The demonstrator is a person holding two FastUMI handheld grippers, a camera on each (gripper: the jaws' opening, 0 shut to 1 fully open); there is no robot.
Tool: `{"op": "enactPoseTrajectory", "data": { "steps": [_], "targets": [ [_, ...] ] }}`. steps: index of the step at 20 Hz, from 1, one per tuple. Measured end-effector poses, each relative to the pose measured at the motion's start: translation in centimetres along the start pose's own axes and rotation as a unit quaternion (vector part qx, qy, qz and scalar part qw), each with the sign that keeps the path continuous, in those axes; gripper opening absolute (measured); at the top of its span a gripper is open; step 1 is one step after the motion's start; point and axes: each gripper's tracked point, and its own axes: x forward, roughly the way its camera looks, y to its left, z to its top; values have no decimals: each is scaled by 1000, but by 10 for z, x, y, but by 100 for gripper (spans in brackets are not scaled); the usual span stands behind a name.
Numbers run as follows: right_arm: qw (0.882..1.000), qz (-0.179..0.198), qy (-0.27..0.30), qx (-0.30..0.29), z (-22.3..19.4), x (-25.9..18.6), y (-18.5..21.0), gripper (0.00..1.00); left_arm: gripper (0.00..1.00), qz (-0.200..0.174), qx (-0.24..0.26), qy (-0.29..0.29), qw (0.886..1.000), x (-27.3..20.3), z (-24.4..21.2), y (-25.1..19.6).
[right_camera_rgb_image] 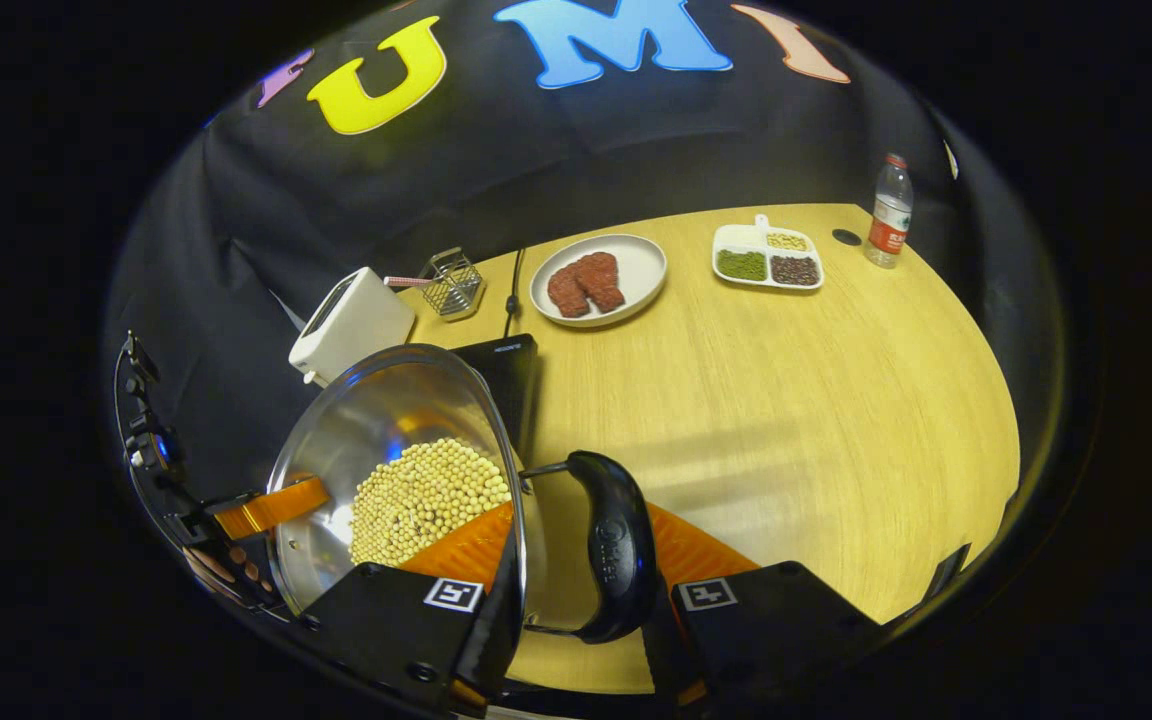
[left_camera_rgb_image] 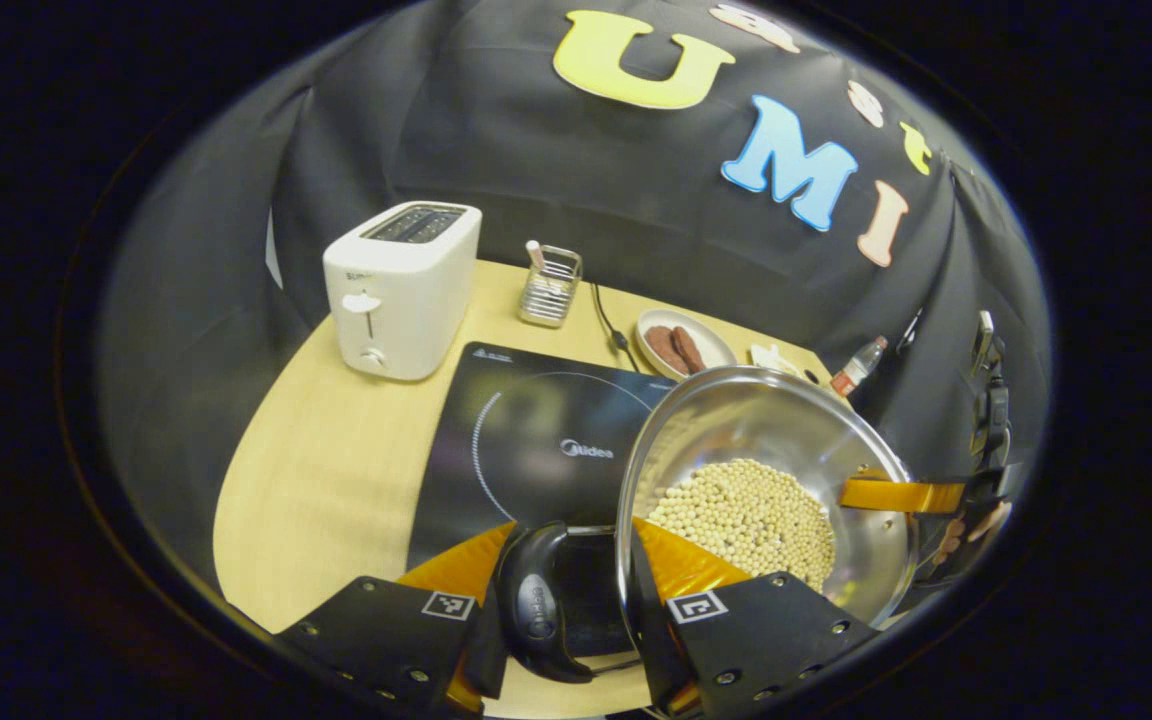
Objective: First push the handle of the pot to place it horizontally, then grasp the pot with both hands and set it on the induction cooktop.
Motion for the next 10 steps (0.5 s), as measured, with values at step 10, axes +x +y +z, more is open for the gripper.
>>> {"op": "enactPoseTrajectory", "data": {
  "steps": [10],
  "targets": [
    [1000,6,-14,20,32,67,45,53,58,12,17,-21,1000,40,50,68]
  ]
}}
